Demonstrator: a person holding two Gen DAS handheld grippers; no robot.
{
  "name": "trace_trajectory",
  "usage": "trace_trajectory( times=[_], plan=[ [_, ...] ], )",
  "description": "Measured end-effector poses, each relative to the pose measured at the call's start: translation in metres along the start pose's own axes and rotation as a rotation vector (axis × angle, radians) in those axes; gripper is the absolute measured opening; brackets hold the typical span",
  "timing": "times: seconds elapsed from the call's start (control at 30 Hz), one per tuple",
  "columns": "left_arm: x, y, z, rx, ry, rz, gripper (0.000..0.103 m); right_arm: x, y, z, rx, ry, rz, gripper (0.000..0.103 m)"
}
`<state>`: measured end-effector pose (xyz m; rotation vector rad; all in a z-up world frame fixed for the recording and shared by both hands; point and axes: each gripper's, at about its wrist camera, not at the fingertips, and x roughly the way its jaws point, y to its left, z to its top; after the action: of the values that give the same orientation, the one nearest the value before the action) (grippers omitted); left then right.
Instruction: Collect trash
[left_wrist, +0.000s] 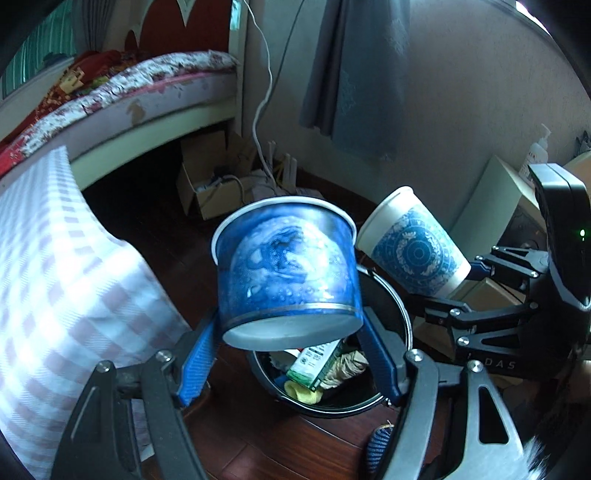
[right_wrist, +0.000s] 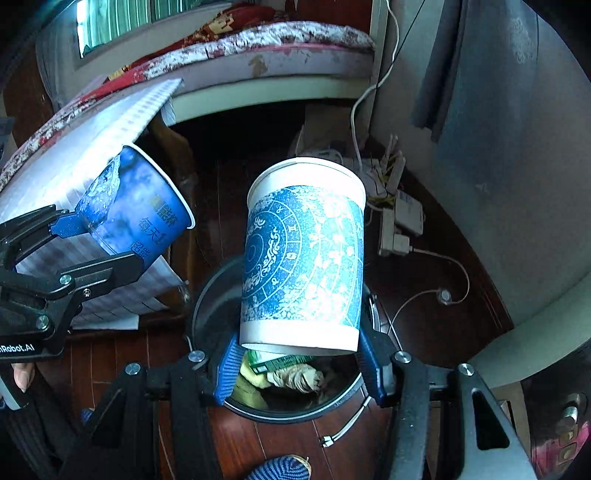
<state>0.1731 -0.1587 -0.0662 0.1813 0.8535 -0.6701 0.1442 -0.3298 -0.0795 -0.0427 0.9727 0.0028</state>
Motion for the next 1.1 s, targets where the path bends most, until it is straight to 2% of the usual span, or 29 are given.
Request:
trace_trajectory(
  times=[0.17,0.27,0.3,0.33,0.37,0.4,0.47,0.67,1.1],
  plan=[
    [0.026,0.000,-0.006,-0.012,0.062,-0.029,0.074,0.023,-0.007,-0.011,-0.015,0.065,0.006,0.057],
    [0.039,-0.001,-0.008,-0.032,0.095,-0.074,0.076,0.036,-0.007,-0.013,-0.039,0.089,0.016,0.058],
    [0.042,0.001,-0.008,-0.046,0.106,-0.068,0.088,0.044,-0.006,-0.014,-0.058,0.109,0.008,0.060],
    [0.045,0.004,-0.009,-0.066,0.119,-0.062,0.098,0.051,-0.007,-0.016,-0.065,0.121,-0.028,0.079],
    [0.045,0.007,-0.011,-0.084,0.118,-0.049,0.102,0.056,-0.010,-0.018,-0.064,0.122,-0.062,0.101],
    [0.045,0.010,-0.013,-0.100,0.117,-0.027,0.102,0.060,-0.012,-0.022,-0.058,0.126,-0.077,0.102],
    [0.044,0.016,-0.018,-0.124,0.111,0.011,0.102,0.065,-0.015,-0.025,-0.036,0.146,-0.090,0.102],
    [0.037,0.023,-0.035,-0.117,0.093,0.135,0.102,0.065,-0.013,-0.024,-0.021,0.133,-0.074,0.102],
    [0.022,0.038,-0.040,-0.139,0.064,0.193,0.102,0.056,0.007,-0.016,-0.042,0.108,-0.056,0.102]
  ],
)
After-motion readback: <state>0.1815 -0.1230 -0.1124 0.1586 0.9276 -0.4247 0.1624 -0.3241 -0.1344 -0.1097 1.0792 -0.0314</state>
